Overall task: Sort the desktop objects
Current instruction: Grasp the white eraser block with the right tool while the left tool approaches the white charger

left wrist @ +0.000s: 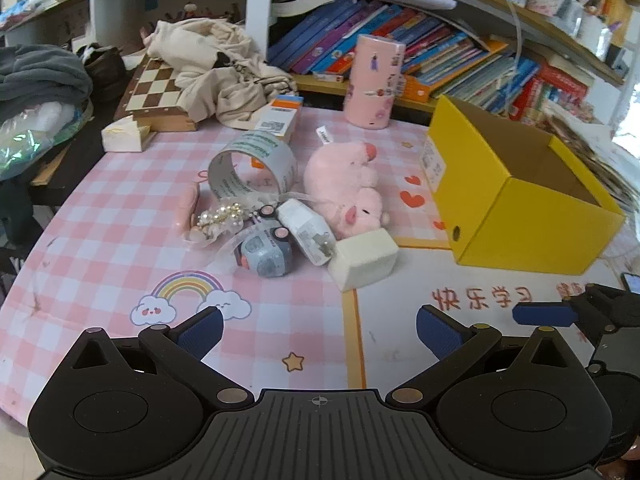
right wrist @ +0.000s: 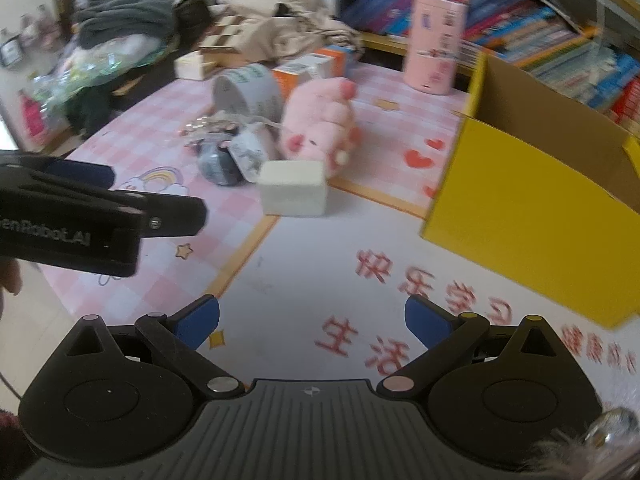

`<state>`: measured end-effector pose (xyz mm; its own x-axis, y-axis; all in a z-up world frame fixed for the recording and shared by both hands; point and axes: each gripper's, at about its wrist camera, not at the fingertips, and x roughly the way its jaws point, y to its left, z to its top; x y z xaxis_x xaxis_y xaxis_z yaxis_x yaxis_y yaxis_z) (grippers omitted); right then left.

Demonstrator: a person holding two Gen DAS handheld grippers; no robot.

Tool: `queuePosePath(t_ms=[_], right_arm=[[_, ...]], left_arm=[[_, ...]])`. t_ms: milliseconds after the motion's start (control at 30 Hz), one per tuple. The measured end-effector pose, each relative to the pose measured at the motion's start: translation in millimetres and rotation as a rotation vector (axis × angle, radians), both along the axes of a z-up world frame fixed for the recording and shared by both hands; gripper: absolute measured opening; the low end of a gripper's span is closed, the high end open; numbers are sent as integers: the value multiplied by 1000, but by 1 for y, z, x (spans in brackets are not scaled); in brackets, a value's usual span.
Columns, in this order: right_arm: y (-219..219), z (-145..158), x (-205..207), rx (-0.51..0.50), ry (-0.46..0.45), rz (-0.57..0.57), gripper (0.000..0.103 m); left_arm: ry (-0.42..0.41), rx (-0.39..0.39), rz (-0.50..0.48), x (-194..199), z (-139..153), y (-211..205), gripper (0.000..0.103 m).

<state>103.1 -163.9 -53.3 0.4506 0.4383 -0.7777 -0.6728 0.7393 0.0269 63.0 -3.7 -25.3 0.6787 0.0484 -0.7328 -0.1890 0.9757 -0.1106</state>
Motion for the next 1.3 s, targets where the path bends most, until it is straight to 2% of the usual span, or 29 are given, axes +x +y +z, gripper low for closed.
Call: queuePosePath(t_ms=[267,467,767,933,1100,1233,1300], right_arm=[[18,-10,26,29,45,159,101],[27,-16,40,39,80,234,101],[35,-23,62,57,110,271,101],[39,-25,70,59,110,291,101],[41,-28,77,59,104,300,101],[41,-30,81,67,107,290,101],[42,-31,82,70,108,285,101]], left_arm=[[48,9,112,12,-7,6,103],[72,3,167,20,-11,9,103],[95,12,243,33,-14,16,103],[93,13,235,38,-14,16,103],[57,-8,239,33,-15,19,103],[58,-46,241,36,-17,24,103],[67,-32,240,39,-18,24,103]])
